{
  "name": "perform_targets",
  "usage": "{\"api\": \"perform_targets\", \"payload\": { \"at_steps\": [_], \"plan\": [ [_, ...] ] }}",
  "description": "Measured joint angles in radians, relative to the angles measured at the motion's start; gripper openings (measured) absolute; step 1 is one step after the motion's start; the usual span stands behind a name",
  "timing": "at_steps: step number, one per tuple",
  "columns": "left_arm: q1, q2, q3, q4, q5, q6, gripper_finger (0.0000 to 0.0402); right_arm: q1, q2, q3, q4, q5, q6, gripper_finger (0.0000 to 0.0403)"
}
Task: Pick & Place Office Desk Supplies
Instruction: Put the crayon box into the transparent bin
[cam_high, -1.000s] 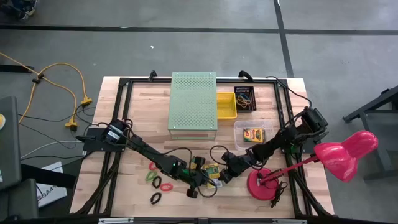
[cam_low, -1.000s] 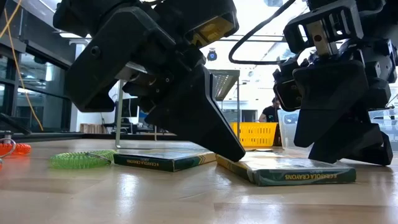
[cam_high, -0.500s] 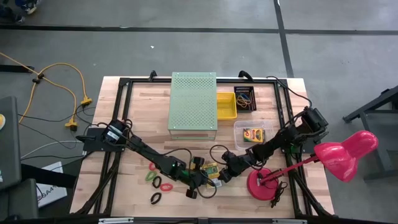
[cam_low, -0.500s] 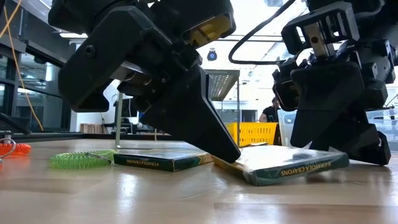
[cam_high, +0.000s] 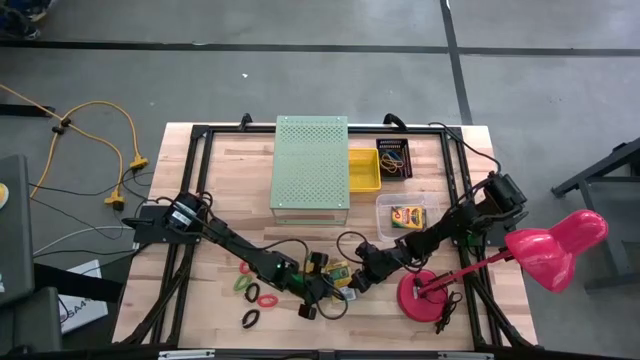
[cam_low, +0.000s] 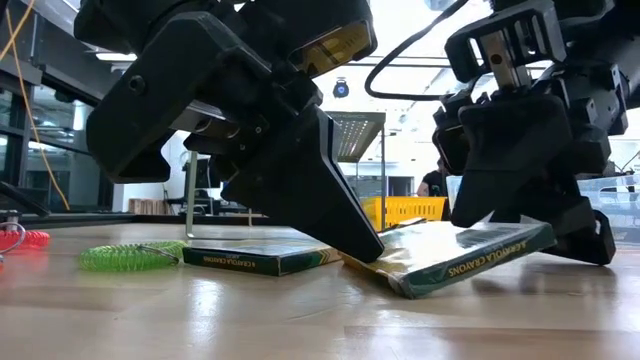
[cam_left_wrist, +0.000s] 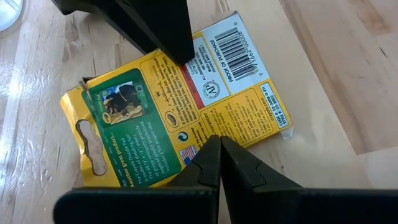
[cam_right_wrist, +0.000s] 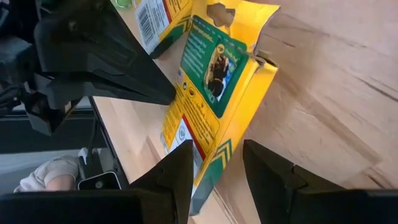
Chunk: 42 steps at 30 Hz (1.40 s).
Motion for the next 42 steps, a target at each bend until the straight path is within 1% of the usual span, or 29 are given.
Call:
{"api": "perform_targets", "payload": {
  "at_steps": [10, 18, 28, 34, 37, 42],
  "plan": [
    [0.014, 0.002, -0.002, 0.026, 0.006, 0.023, 0.0001, -0.003, 0.002, -0.002, 0.062, 0.002, -0.025, 0.0129],
    [0.024, 0.002, -0.002, 0.037, 0.006, 0.024, 0.0001, -0.023, 0.002, -0.001, 0.062, -0.022, -0.04, 0.0127],
    [0.024, 0.0, -0.002, 0.041, -0.009, 0.061, 0.0001, -0.024, 0.0, -0.001, 0.062, -0.024, -0.047, 0.0069],
    [0.024, -0.026, -0.003, 0.04, -0.028, 0.079, 0.0001, -0.024, -0.001, 0.001, 0.068, -0.026, -0.047, 0.004],
    [0.019, -0.038, -0.003, 0.042, -0.047, 0.094, 0.0001, -0.024, -0.002, 0.002, 0.068, -0.025, -0.047, 0.0029],
    [0.003, -0.063, -0.003, 0.032, -0.08, 0.109, 0.0001, -0.024, -0.002, 0.002, 0.072, -0.025, -0.055, 0.0028]
  ]
}}
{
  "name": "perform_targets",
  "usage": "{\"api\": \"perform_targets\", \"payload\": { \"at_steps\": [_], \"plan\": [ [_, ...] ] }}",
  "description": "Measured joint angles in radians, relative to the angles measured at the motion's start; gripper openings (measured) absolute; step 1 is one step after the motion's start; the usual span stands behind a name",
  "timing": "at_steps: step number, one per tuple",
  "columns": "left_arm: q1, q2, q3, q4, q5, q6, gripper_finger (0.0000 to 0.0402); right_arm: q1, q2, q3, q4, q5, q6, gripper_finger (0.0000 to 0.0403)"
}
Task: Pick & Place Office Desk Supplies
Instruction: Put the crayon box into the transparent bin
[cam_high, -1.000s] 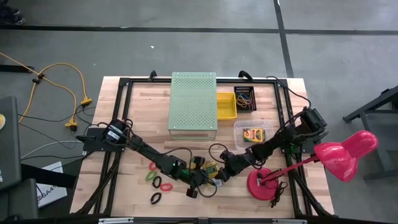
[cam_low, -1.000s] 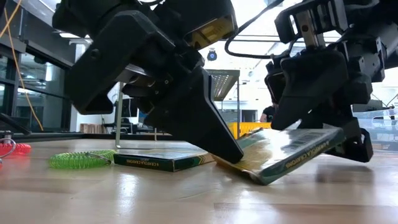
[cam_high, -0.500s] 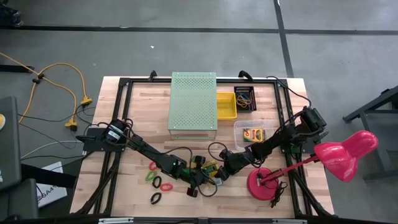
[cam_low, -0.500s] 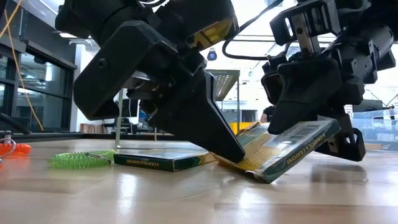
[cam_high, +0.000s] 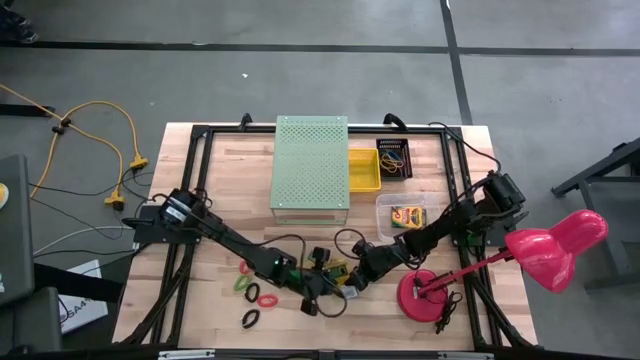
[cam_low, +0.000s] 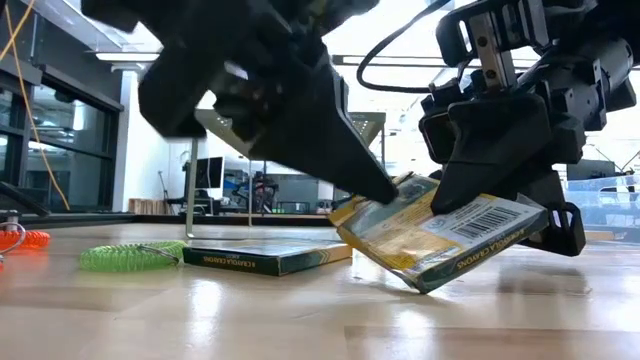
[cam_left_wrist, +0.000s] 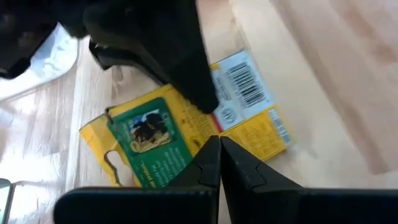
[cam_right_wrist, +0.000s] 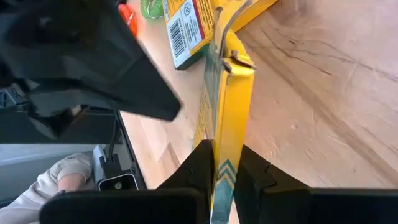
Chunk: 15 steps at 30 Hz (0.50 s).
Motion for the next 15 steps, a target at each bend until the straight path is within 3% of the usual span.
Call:
{"api": "perform_targets", "payload": {
  "at_steps": [15],
  "plan": [
    [-0.12, -0.141, 0.001, -0.092, -0.162, 0.029, 0.0001, -0.002, 0.0, -0.001, 0.128, -0.044, 0.009, 0.0028]
  ]
}}
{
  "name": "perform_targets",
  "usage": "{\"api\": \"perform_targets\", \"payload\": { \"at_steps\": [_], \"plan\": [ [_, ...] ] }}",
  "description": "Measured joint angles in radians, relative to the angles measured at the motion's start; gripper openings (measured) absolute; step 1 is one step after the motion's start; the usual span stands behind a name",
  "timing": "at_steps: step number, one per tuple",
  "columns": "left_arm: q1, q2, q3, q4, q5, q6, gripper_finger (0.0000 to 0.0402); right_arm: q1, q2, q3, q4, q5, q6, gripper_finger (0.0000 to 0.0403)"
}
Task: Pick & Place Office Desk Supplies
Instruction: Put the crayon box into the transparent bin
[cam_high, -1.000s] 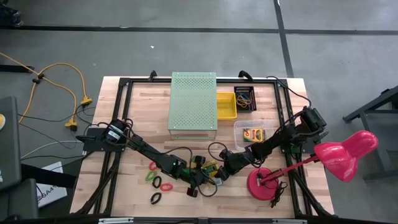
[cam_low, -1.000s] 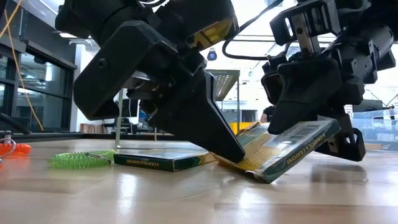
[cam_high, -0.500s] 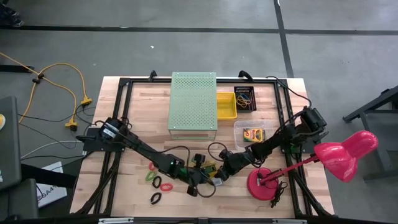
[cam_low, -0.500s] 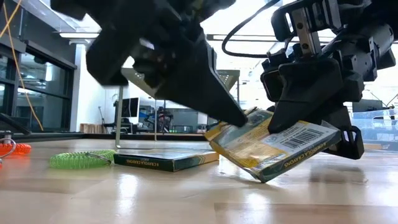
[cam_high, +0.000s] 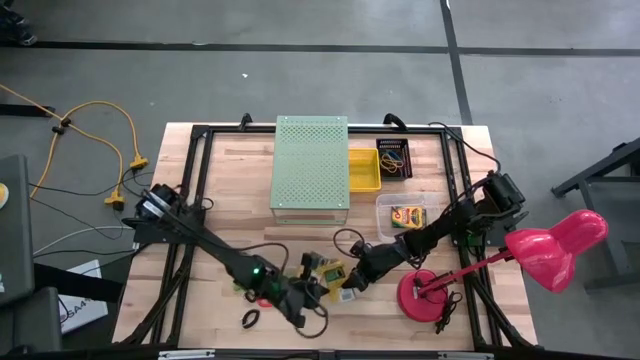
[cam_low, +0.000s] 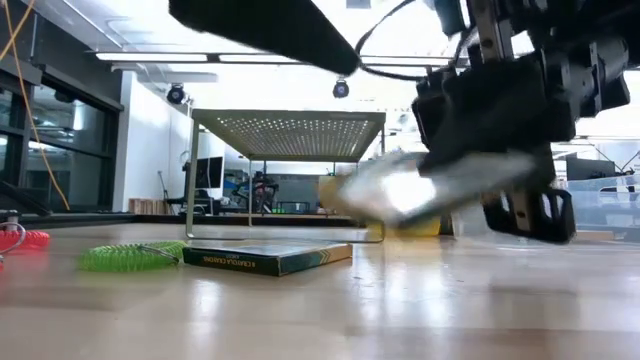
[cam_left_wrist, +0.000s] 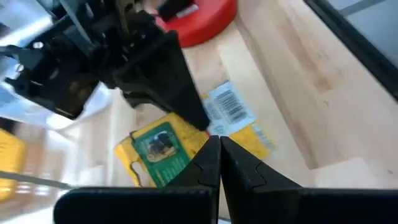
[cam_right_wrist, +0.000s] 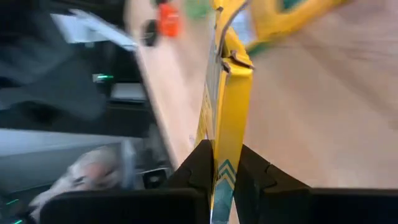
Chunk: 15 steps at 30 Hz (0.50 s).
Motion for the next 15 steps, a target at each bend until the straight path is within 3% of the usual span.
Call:
{"api": "perform_targets", "payload": {
  "at_steps": [4, 8, 15],
  "plan": [
    [-0.043, 0.0, 0.0, -0.003, -0.125, 0.04, 0.0001, -0.006, 0.0, 0.0, 0.095, -0.033, 0.047, 0.0028],
    [-0.07, 0.0, 0.0, -0.002, -0.184, 0.044, 0.0001, -0.014, -0.032, 0.0, 0.117, -0.047, 0.052, 0.0028],
    [-0.084, 0.0, 0.0, 0.001, -0.204, 0.019, 0.0001, -0.041, -0.213, 0.0, -0.054, -0.05, -0.026, 0.0027]
  ]
}}
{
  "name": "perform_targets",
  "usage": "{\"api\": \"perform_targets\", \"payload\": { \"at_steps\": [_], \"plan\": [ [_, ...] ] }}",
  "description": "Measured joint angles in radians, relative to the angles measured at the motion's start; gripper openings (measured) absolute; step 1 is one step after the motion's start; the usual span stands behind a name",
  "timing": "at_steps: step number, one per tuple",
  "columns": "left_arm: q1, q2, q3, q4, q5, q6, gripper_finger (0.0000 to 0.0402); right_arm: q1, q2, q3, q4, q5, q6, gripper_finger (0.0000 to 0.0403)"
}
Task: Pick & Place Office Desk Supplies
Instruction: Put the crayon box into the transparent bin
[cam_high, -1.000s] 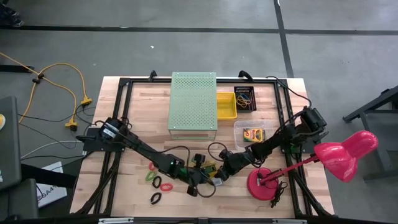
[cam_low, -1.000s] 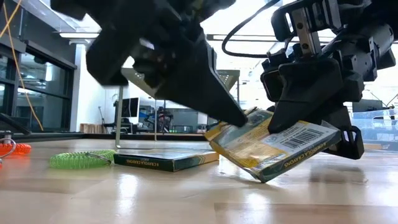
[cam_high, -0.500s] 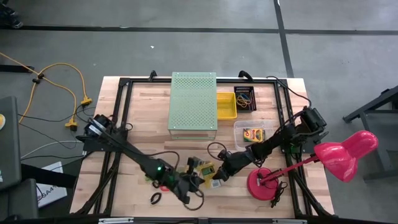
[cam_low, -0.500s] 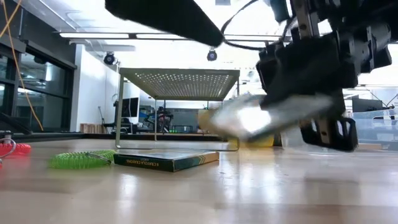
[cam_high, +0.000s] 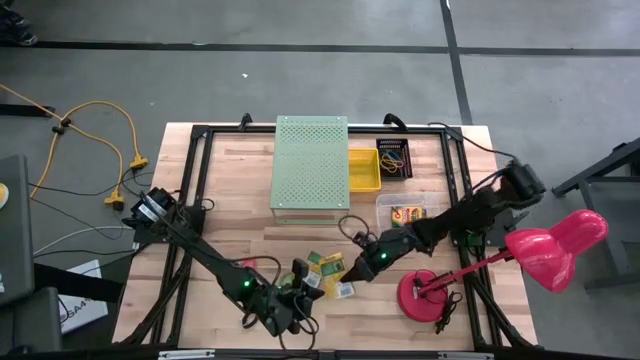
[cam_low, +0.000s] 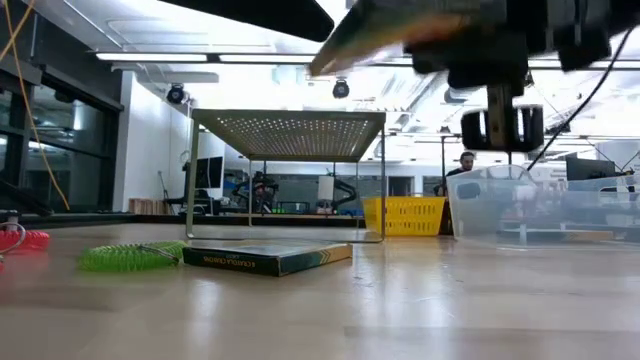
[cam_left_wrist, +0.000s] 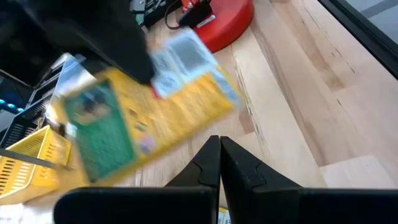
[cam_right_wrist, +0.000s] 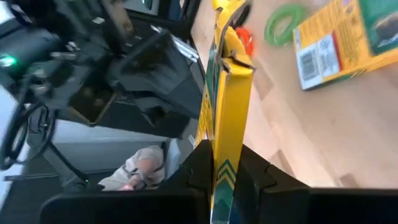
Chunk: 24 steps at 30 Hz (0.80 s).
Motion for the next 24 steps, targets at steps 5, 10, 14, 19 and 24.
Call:
{"api": "perform_targets", "payload": {
  "at_steps": [5, 10, 14, 19, 24],
  "plan": [
    [0.0, 0.0, 0.0, 0.007, 0.0, -0.007, 0.0001, -0.024, -0.193, 0.0, -0.259, 0.069, -0.087, 0.0027],
    [0.007, 0.0, 0.0, 0.007, 0.0, -0.023, 0.0001, -0.062, -0.373, 0.0, -0.471, 0.129, -0.193, 0.0027],
    [0.025, 0.0, 0.001, 0.007, 0.003, -0.039, 0.0001, -0.087, -0.484, 0.0, -0.63, 0.151, -0.297, 0.0027],
    [0.05, 0.0, 0.001, 0.007, 0.007, -0.057, 0.0001, -0.143, -0.596, 0.0, -0.854, 0.147, -0.389, 0.0027],
    [0.081, 0.0, 0.001, 0.007, 0.009, -0.063, 0.0001, -0.202, -0.692, 0.0, -1.043, 0.147, -0.482, 0.0027]
  ]
}}
